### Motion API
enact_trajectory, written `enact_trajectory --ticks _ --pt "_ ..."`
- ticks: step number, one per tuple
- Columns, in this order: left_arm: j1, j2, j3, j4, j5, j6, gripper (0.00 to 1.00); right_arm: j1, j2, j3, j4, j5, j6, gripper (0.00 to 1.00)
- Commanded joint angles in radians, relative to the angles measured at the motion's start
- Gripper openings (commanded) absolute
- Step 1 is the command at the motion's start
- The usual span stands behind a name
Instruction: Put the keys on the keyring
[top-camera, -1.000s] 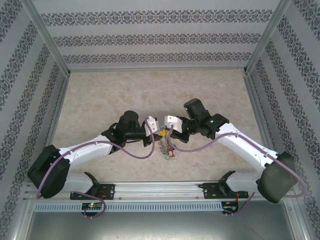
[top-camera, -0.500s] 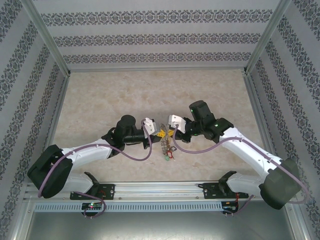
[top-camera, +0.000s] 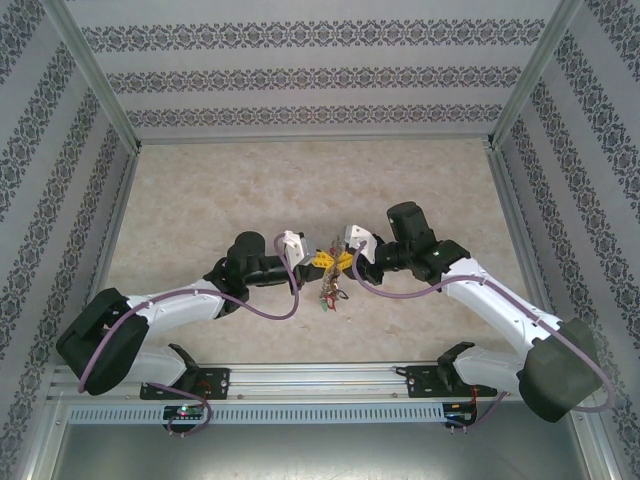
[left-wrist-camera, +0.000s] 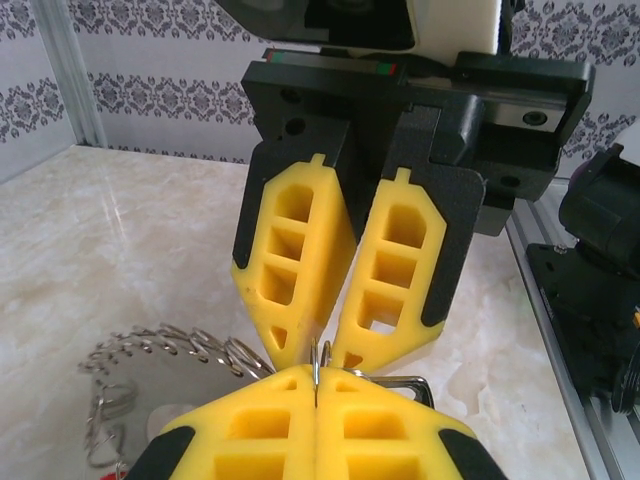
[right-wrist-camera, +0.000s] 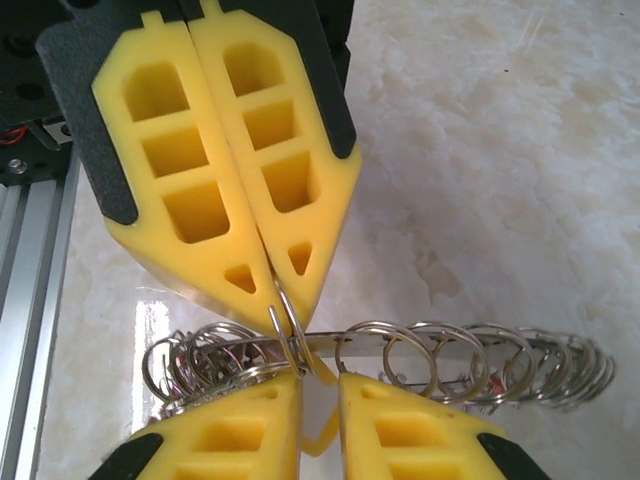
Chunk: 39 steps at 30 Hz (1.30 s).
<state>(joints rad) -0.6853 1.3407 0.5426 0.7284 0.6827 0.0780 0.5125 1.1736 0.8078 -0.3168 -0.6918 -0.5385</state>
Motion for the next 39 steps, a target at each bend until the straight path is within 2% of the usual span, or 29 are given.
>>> enact_trajectory --ticks 1,3,12,15,18,24,31,34,39 --pt "0.0 -0.003 -0.003 0.174 0.026 -0.047 0.0 -0.005 -0.003 -0.018 -0.008 0.08 -0.005 0.17" --pt "0.0 0.003 -0.001 0.172 0.021 -0.047 0.0 -0.003 -0.018 -0.029 0.009 0.122 0.005 0.17" --pt "0.0 0.005 -0.013 0.139 -0.031 -0.037 0.0 -0.005 -0.129 -0.04 0.04 0.146 0.026 0.19" --pt "-0.001 0.008 -0.009 0.127 -0.032 -0.035 0.0 -0.003 -0.146 -0.045 0.07 0.134 0.078 0.2" --pt "0.0 0.01 -0.014 0.145 -0.044 -0.045 0.0 0.004 -0.154 -0.046 0.101 0.136 0.17 0.25" --pt "0.0 0.017 -0.03 0.206 -0.047 -0.079 0.0 0.02 -0.195 -0.079 0.089 0.173 0.191 0.28" --pt "0.0 -0.013 -0.039 0.191 -0.051 -0.092 0.0 0.029 -0.238 -0.119 0.131 0.119 0.219 0.28" --pt "-0.001 -0.017 -0.04 0.184 -0.05 -0.089 0.0 0.035 -0.218 -0.104 0.155 0.049 0.228 0.27" --pt "-0.001 -0.013 -0.035 0.2 -0.039 -0.096 0.0 0.054 -0.152 -0.078 0.219 0.034 0.232 0.27"
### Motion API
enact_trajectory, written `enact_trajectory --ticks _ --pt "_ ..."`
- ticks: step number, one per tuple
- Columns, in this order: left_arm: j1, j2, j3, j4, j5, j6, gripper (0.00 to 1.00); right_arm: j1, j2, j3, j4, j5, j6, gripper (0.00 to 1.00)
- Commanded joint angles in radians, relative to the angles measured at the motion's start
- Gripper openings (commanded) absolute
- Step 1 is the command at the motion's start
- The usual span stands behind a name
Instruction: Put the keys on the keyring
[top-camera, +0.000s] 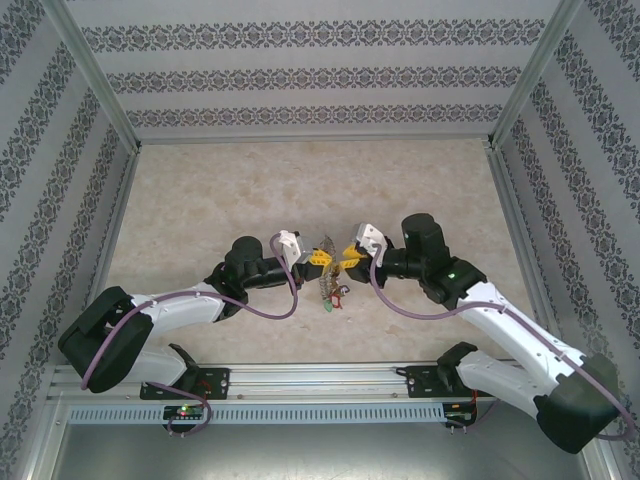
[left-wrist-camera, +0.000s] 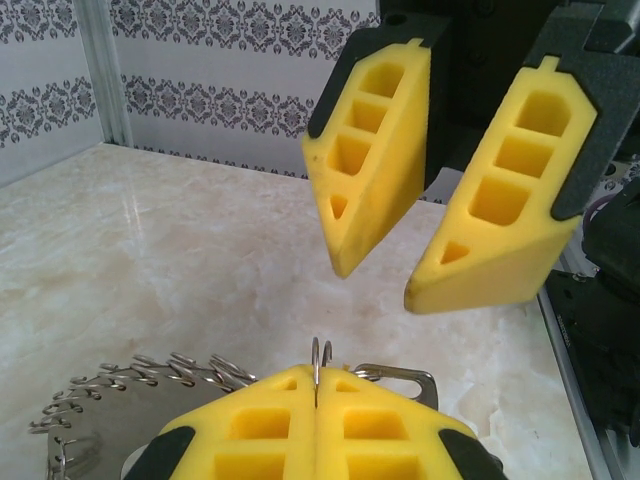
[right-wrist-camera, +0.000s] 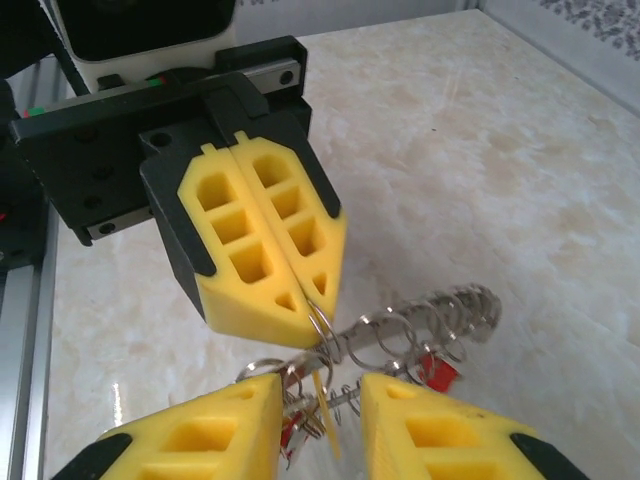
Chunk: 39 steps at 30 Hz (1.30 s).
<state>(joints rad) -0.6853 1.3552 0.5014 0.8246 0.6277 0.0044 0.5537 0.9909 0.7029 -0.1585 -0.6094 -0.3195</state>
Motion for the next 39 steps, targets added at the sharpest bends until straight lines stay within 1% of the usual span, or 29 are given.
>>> enact_trajectory --ticks 1,3,5,6,8,11,12,15,18,24,26,27,31,35,37,39 --pt "-0.001 -0.029 0.007 0.107 0.021 -0.023 0.0 0.015 0.044 0.027 0.07 -0.03 0.013 0.26" --pt "-0.001 -0.034 0.008 0.111 0.023 -0.028 0.0 0.014 0.071 0.028 0.069 -0.034 -0.005 0.23" --pt "-0.001 -0.04 0.003 0.122 0.021 -0.034 0.0 0.017 0.09 0.038 0.038 -0.089 -0.043 0.18" --pt "0.0 -0.043 -0.001 0.13 0.021 -0.039 0.0 0.02 0.096 0.036 0.038 -0.091 -0.047 0.18" --pt "0.0 -0.049 -0.007 0.14 0.026 -0.04 0.0 0.02 0.102 0.029 0.053 -0.082 -0.049 0.13" --pt "0.0 -0.054 -0.013 0.147 0.039 -0.039 0.0 0.017 0.107 0.027 0.068 -0.067 -0.059 0.11" --pt "-0.001 -0.054 -0.013 0.148 0.045 -0.038 0.0 0.012 0.109 0.03 0.067 -0.083 -0.066 0.1" --pt "0.0 -0.054 -0.013 0.159 0.059 -0.039 0.0 0.001 0.117 0.043 0.053 -0.152 -0.085 0.14" --pt "0.0 -0.051 -0.013 0.183 0.059 -0.05 0.0 -0.004 0.12 0.043 0.031 -0.193 -0.132 0.13" --pt "0.0 -0.046 -0.014 0.208 0.074 -0.055 0.0 -0.037 0.121 0.03 0.038 -0.221 -0.173 0.16" --pt "0.0 -0.047 -0.017 0.215 0.076 -0.055 0.0 -0.055 0.13 0.035 0.045 -0.214 -0.171 0.21" --pt "0.0 -0.048 -0.02 0.214 0.076 -0.053 0.0 -0.063 0.13 0.038 0.049 -0.213 -0.174 0.21" --pt "0.0 -0.059 -0.01 0.178 0.079 -0.037 0.0 -0.066 0.124 0.047 0.055 -0.216 -0.194 0.22" --pt "0.0 -0.069 -0.003 0.157 0.079 -0.029 0.0 -0.068 0.13 0.06 0.048 -0.238 -0.193 0.19" --pt "0.0 -0.065 -0.002 0.162 0.087 -0.029 0.0 -0.066 0.137 0.063 0.046 -0.262 -0.193 0.16" --pt "0.0 -0.062 0.005 0.157 0.094 -0.028 0.0 -0.066 0.142 0.066 0.044 -0.252 -0.195 0.18"
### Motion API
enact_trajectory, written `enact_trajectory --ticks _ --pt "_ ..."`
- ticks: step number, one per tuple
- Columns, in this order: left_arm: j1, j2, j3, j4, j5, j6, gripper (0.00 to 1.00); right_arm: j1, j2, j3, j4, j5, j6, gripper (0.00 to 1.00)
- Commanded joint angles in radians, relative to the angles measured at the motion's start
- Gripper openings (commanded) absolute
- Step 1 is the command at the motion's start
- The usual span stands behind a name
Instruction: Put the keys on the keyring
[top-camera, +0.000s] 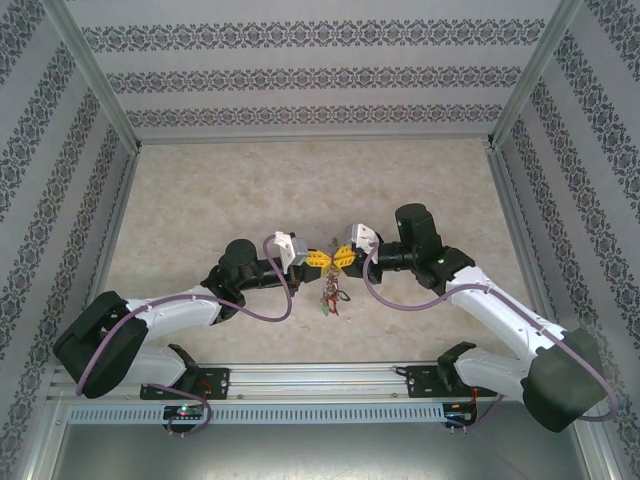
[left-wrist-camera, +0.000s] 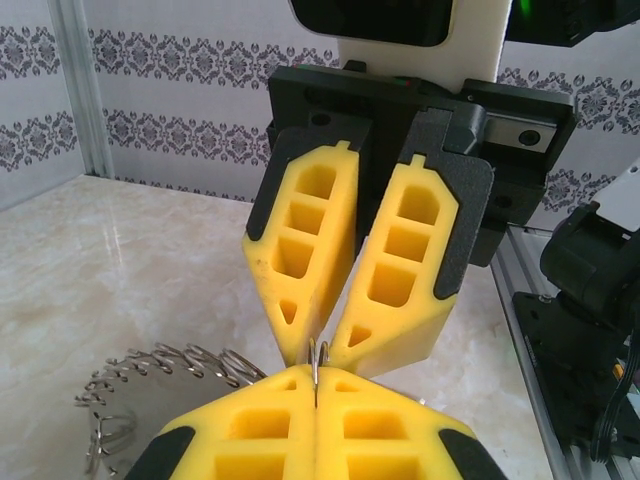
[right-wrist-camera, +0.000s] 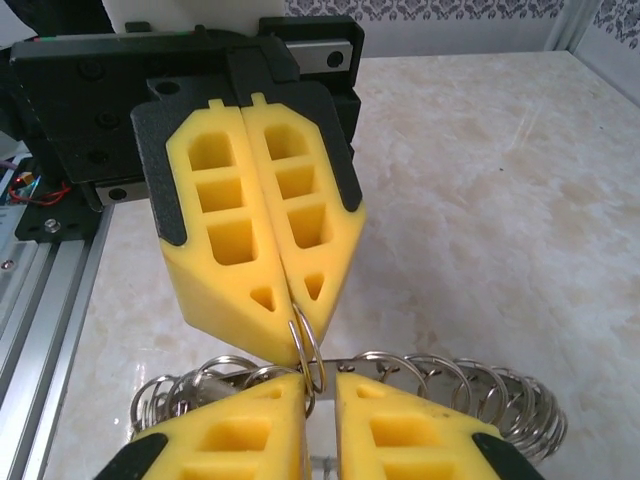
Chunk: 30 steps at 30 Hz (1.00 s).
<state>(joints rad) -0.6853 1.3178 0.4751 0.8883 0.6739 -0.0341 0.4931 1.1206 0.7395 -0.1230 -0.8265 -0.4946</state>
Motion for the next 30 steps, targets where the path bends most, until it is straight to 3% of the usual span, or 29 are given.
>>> enact_trajectory --ticks 1,6,9,11,21,28,30 --pt "0.0 -0.024 0.033 0.096 0.051 0.01 0.0 -0.005 0.012 0.028 0.012 -0.029 -0.023 0.2" --pt "0.0 -0.017 0.039 0.1 0.059 0.008 0.0 -0.005 0.018 0.038 0.025 -0.058 -0.02 0.11" --pt "0.0 -0.017 0.042 0.101 0.044 0.01 0.0 -0.005 0.021 0.047 0.009 -0.057 -0.029 0.0" --pt "0.0 -0.023 0.045 0.07 0.029 0.027 0.0 -0.005 0.02 0.06 -0.024 -0.038 -0.041 0.0" --pt "-0.001 -0.081 0.212 -0.603 0.056 0.352 0.2 0.068 0.017 0.19 -0.284 0.165 -0.163 0.0" --pt "-0.001 -0.057 0.295 -0.783 0.045 0.447 0.2 0.122 0.014 0.24 -0.343 0.251 -0.201 0.0" --pt "-0.002 -0.049 0.307 -0.787 0.047 0.45 0.14 0.132 0.015 0.254 -0.354 0.258 -0.202 0.0"
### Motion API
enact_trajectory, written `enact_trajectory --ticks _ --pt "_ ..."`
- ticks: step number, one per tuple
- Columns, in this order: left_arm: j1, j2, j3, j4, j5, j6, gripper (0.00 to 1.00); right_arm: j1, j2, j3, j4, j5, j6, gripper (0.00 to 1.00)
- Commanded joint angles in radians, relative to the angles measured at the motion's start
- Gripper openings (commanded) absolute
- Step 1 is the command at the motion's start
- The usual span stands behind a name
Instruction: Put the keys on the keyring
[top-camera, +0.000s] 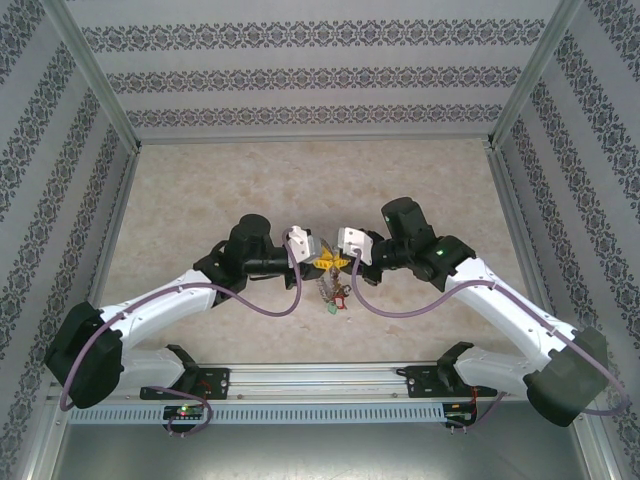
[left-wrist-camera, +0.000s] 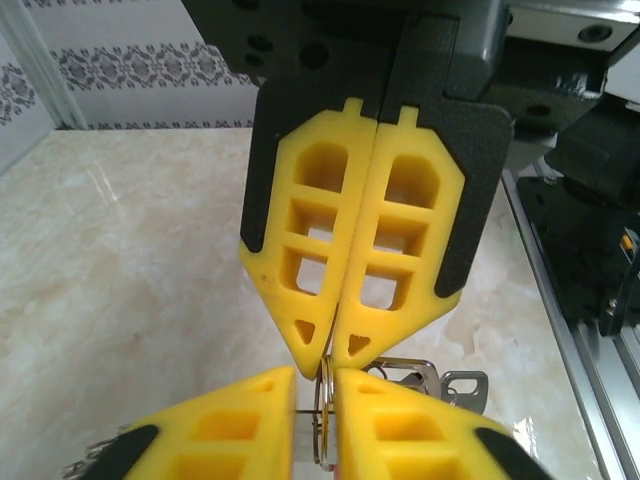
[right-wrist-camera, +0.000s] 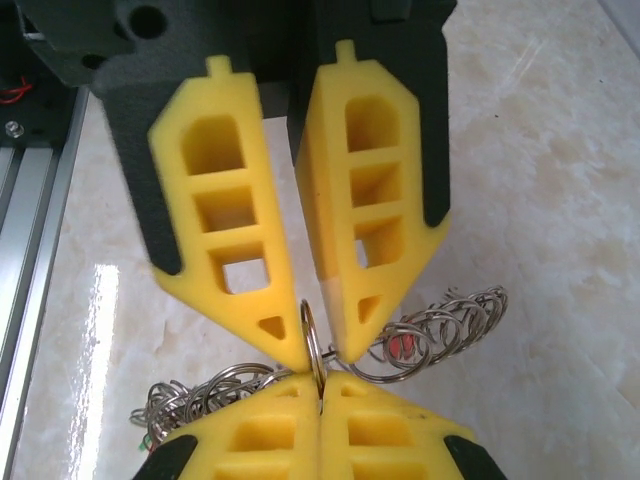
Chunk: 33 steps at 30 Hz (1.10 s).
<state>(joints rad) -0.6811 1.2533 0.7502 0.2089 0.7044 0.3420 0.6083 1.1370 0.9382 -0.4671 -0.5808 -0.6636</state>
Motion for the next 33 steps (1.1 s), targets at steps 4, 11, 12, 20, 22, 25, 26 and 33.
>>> enact_trajectory --ticks 4,11,12,20,22,25,26,33 --pt "-0.006 0.031 0.06 -0.143 0.009 0.084 0.17 0.028 -0.003 0.061 -0.004 0.015 -0.03 0.0" --pt "-0.006 0.035 0.068 -0.161 0.0 0.089 0.03 0.039 -0.003 0.063 -0.002 0.013 -0.025 0.0" --pt "-0.006 0.035 0.069 -0.165 0.0 0.09 0.0 0.039 -0.005 0.06 0.006 0.011 -0.021 0.0" --pt "-0.006 -0.001 -0.026 0.169 0.033 -0.087 0.0 0.017 -0.041 -0.055 0.084 0.0 0.044 0.06" --pt "-0.005 0.002 -0.045 0.273 0.06 -0.139 0.0 -0.01 -0.054 -0.105 0.144 -0.041 0.077 0.11" --pt "-0.004 0.015 -0.083 0.452 0.087 -0.23 0.0 -0.055 -0.06 -0.143 0.2 -0.12 0.123 0.12" --pt "-0.005 0.023 -0.092 0.497 0.096 -0.25 0.0 -0.073 -0.063 -0.155 0.219 -0.145 0.141 0.13" --pt "-0.005 0.062 -0.108 0.652 0.122 -0.33 0.0 -0.135 -0.07 -0.193 0.253 -0.239 0.157 0.18"
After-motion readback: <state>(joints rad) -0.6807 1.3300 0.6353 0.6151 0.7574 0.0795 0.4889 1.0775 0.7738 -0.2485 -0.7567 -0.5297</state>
